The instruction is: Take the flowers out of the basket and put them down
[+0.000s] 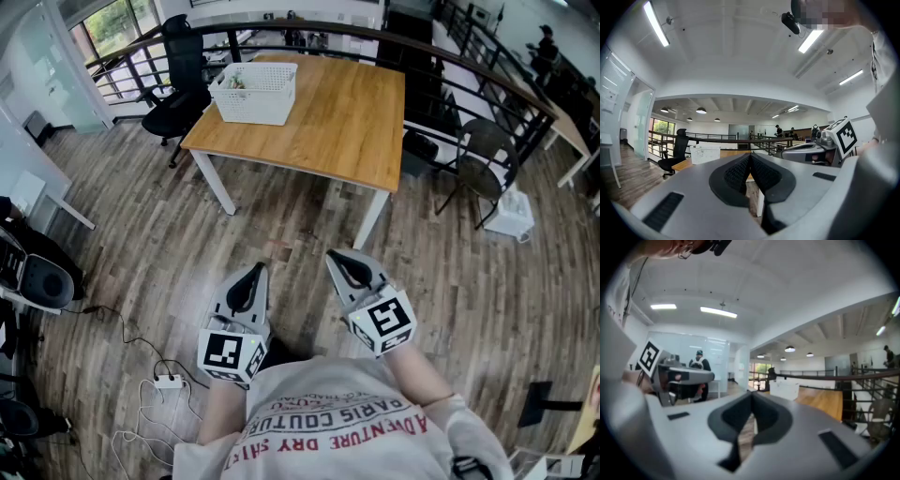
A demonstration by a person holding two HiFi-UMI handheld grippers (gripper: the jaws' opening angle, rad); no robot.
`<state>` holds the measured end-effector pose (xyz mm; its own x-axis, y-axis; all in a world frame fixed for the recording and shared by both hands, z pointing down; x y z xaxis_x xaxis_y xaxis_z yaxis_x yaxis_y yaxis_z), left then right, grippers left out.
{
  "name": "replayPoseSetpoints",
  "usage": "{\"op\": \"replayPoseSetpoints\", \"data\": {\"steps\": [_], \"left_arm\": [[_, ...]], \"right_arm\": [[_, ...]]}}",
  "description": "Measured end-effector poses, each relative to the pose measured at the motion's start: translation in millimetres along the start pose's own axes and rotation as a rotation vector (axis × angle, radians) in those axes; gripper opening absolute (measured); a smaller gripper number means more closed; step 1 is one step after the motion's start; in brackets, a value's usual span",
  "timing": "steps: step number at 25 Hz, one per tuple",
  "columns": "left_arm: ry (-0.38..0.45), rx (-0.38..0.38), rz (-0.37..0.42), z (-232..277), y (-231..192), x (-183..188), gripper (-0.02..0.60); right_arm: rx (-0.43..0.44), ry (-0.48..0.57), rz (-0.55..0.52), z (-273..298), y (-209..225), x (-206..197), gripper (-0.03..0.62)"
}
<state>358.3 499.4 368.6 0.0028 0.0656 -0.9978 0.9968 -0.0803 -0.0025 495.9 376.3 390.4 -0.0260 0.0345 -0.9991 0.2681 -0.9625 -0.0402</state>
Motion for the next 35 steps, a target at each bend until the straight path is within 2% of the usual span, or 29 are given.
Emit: {"op": "replayPoseSetpoints", "data": {"steps": [10,21,27,35], "left_arm": [[-0.013,0.004,-0.012,0.3,-11.0,-3.2,0.026],[-0.041,-0.004,-0.027,12.4,-45.4,-13.6,0.026],[-0.047,-0.009,-0.044,35.2,-108.1,-13.5,0.026],[-0.037,-0.019,-0.048,80.2,-234.6,-2.5,0.026]], "right_arm": [[-0.02,0.005,0.002,4.5,1.9,0.3,0.029],[-0.059,-0.022,0.074,35.6,7.6,-15.0,0.029],[-0.111,0.002,0.085,98.6,12.1,-5.2,0.029],[-0.162,-0.027,0.11,225.2,15.1,3.9,0.029]]}}
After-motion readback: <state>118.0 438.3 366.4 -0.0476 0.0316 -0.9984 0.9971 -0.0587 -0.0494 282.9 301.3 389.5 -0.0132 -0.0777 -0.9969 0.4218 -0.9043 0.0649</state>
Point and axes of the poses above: the fingertips, and each gripper's own axes: z forward along the fingers, y to its right, x out of its top, the point moved 6 cm from there along -z, backward along the fingers, and after that the axes turned 5 degrees about y, right-handed, at the moved point
